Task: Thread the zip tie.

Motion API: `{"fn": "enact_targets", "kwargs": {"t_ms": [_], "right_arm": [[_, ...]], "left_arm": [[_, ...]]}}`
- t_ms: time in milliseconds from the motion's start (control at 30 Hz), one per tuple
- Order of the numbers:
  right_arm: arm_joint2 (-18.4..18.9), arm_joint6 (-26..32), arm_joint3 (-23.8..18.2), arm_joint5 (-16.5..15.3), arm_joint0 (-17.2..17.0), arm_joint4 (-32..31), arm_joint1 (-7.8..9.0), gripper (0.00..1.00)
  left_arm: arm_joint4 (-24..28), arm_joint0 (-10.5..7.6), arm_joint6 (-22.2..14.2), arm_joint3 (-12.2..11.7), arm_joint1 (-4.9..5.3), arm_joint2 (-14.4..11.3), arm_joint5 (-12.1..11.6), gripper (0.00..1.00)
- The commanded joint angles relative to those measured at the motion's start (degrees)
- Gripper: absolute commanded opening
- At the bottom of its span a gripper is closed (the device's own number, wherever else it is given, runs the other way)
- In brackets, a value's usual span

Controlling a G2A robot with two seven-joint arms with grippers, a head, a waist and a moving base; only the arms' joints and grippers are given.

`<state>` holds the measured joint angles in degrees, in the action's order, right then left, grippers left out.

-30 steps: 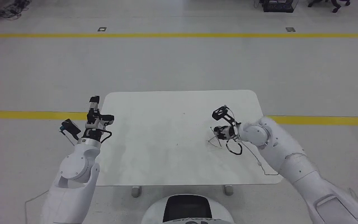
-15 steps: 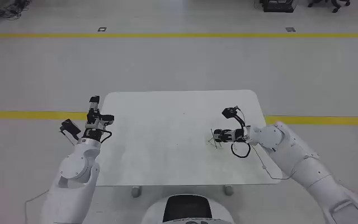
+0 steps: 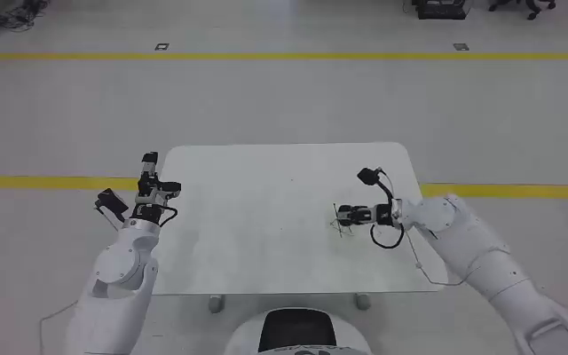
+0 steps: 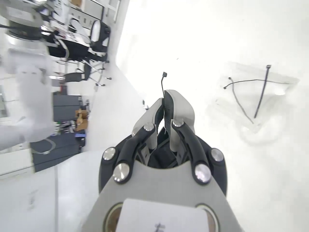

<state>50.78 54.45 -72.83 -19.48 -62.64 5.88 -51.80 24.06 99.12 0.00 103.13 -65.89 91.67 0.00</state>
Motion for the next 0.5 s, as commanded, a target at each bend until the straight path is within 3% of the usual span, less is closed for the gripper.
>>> {"fn": "enact_targets", "kwargs": {"t_ms": [0, 233, 467], "right_arm": [[1.64, 3.07, 0.18, 0.00, -0.60, 2.84, 0.27, 0.00], [8.16, 15.27, 1.41, 0.00, -2.91, 13.10, -0.04, 0.00], [12.98, 24.31, 4.62, 0.00, -3.30, 18.78, -2.53, 0.00]], "left_arm": [[0.00, 0.00, 0.00, 0.00, 0.00, 0.00, 0.00, 1.00], [0.00, 0.00, 0.00, 0.00, 0.00, 0.00, 0.00, 1.00], [0.00, 0.00, 0.00, 0.00, 0.00, 0.00, 0.00, 1.00]]}}
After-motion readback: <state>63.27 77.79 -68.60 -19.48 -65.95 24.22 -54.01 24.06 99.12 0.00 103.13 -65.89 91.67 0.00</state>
